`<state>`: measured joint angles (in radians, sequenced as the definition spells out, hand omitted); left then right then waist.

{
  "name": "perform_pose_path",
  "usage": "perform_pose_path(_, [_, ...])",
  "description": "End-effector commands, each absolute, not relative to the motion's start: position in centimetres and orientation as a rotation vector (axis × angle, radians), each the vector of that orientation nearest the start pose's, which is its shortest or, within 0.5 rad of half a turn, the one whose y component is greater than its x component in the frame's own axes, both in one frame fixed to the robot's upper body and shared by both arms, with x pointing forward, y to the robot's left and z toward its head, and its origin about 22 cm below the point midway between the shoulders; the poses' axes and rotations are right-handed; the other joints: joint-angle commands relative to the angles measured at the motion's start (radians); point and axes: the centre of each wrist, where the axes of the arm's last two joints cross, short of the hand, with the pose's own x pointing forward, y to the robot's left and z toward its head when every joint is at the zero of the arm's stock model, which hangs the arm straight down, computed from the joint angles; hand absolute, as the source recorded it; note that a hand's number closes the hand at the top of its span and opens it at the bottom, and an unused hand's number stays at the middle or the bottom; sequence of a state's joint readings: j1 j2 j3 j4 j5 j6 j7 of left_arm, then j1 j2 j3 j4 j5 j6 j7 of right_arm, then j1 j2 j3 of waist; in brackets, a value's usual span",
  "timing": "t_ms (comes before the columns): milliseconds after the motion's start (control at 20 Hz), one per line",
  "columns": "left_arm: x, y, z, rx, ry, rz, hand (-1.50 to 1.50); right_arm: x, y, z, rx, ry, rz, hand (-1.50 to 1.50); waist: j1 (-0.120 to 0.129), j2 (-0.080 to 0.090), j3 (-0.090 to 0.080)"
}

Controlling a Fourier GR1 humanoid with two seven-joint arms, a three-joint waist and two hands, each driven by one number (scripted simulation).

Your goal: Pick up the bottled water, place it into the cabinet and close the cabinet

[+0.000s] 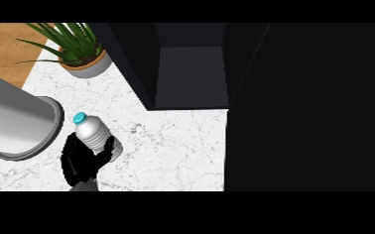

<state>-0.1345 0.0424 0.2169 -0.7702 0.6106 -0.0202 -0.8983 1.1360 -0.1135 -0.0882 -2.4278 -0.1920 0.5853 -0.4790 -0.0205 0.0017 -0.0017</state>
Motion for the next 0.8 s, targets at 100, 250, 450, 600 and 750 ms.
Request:
perform_pose_path(100, [24.6, 25.2, -13.4, -0.202, -1.794, 0.439, 1.5, 0.2, -28.4, 12.4, 0.184, -1.892, 0.239, -1.5, -0.006, 0.001, 0.0])
perform_pose_path(250, [25.1, 22.4, -13.2, -0.251, -1.833, 0.434, 1.5, 0.8, -28.3, 12.9, 0.177, -1.911, 0.21, -1.5, 0.013, 0.001, 0.001])
perform_pose_path(450, [26.4, 23.0, -10.6, -0.301, -1.816, 0.381, 1.5, 0.3, -28.3, 13.1, 0.126, -1.902, 0.218, -1.5, 0.019, -0.006, 0.002])
perform_pose_path(600, [26.0, 22.1, -9.8, -0.326, -1.86, 0.333, 1.5, -0.1, -28.6, 13.9, 0.135, -1.91, 0.22, -1.5, 0.018, -0.006, 0.002])
perform_pose_path(750, [27.0, 19.8, -6.2, -0.368, -1.86, 0.285, 1.5, 0.2, -28.6, 12.9, 0.14, -1.895, 0.225, -1.5, 0.026, -0.009, 0.003])
